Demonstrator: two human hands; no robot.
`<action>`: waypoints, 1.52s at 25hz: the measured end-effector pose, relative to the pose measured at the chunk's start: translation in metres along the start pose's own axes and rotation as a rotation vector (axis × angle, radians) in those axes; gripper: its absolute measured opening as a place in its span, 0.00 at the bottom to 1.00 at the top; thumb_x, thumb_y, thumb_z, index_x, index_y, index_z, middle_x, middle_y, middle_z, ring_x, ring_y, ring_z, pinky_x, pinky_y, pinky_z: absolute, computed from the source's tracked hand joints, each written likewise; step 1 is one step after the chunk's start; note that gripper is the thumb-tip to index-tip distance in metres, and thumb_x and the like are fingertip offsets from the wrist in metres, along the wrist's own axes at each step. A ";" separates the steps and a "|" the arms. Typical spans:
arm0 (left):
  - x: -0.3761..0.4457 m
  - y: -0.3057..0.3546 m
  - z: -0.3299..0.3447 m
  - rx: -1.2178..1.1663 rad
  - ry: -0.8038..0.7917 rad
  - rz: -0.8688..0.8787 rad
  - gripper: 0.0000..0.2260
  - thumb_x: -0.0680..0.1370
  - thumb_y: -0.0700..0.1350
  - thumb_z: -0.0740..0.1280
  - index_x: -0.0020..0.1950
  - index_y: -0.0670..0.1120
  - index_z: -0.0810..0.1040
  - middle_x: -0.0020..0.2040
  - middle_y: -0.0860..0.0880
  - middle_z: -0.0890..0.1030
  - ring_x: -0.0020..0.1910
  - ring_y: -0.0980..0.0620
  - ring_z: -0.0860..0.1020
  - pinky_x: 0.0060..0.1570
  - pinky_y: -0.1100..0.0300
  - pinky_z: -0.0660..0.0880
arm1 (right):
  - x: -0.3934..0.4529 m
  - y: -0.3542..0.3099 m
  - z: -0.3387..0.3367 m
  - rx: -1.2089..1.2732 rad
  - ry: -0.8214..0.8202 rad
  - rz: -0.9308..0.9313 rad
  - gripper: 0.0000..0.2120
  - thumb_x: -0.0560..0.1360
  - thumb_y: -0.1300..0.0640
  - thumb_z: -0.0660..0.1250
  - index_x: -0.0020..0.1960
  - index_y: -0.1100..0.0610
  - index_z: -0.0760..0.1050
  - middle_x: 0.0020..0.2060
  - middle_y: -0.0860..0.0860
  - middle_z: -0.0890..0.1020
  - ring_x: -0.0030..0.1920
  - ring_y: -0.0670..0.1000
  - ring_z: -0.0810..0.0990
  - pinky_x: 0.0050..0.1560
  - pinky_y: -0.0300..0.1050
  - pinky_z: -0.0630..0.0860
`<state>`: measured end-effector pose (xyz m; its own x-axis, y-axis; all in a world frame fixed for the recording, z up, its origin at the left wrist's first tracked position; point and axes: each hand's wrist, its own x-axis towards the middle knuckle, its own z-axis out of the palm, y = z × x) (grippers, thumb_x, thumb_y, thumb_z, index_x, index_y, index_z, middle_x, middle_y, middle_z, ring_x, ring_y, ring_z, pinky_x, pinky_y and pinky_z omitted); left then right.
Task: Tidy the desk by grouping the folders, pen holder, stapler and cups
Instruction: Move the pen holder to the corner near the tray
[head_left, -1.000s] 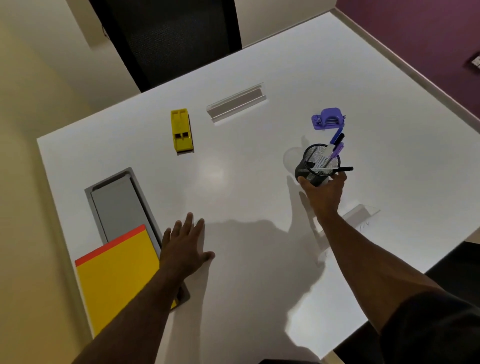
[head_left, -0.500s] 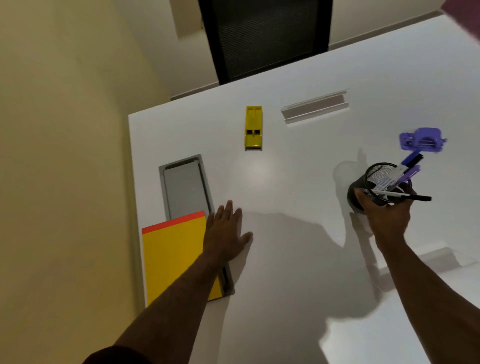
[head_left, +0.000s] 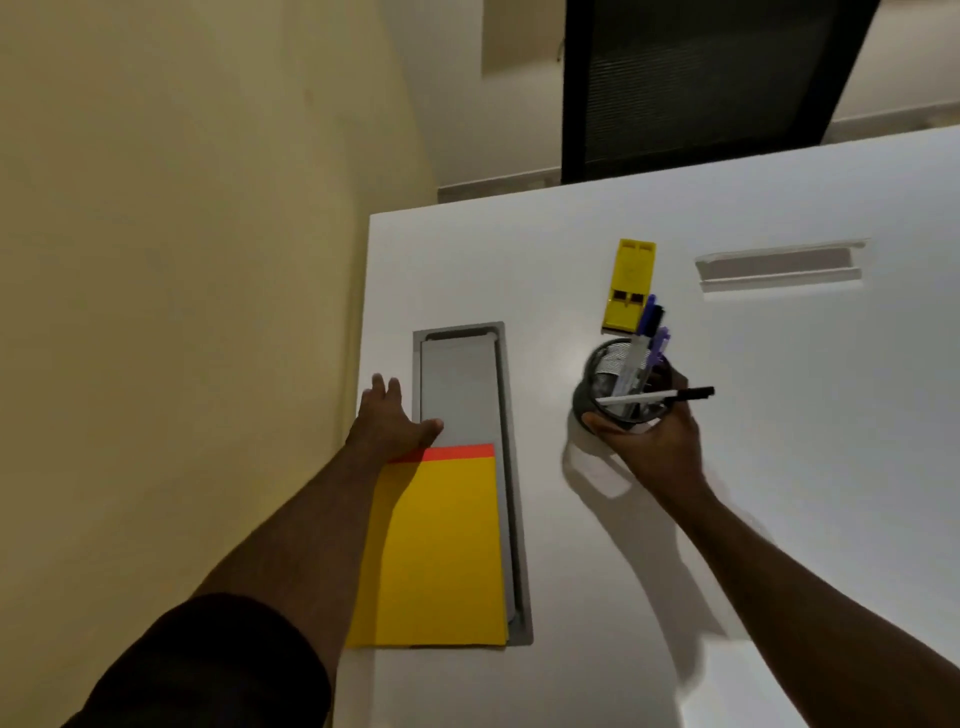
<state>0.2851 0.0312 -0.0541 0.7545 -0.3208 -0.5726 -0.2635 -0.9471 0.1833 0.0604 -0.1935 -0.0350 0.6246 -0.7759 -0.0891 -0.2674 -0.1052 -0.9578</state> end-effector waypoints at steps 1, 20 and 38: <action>0.005 -0.001 -0.001 0.015 -0.018 0.001 0.51 0.72 0.65 0.67 0.80 0.43 0.42 0.80 0.42 0.38 0.80 0.41 0.42 0.76 0.45 0.53 | 0.009 -0.009 0.017 -0.011 -0.036 -0.016 0.38 0.60 0.60 0.82 0.65 0.53 0.70 0.54 0.44 0.79 0.52 0.32 0.78 0.52 0.23 0.71; 0.016 -0.004 0.007 -0.024 0.100 -0.018 0.53 0.69 0.66 0.70 0.80 0.45 0.42 0.80 0.45 0.39 0.80 0.43 0.42 0.76 0.50 0.56 | 0.157 -0.061 0.274 -0.133 -0.375 -0.150 0.45 0.61 0.50 0.80 0.72 0.54 0.62 0.64 0.53 0.77 0.62 0.52 0.76 0.56 0.39 0.70; 0.021 -0.009 0.008 -0.004 0.070 0.020 0.53 0.68 0.66 0.70 0.80 0.43 0.43 0.80 0.42 0.40 0.79 0.40 0.44 0.76 0.46 0.54 | 0.115 0.009 0.096 -0.694 0.384 -0.334 0.25 0.70 0.50 0.67 0.65 0.58 0.71 0.64 0.58 0.74 0.65 0.59 0.70 0.65 0.54 0.67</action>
<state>0.2983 0.0328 -0.0744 0.7894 -0.3399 -0.5111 -0.2771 -0.9404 0.1973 0.2002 -0.2245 -0.0800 0.4923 -0.7800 0.3863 -0.5800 -0.6249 -0.5226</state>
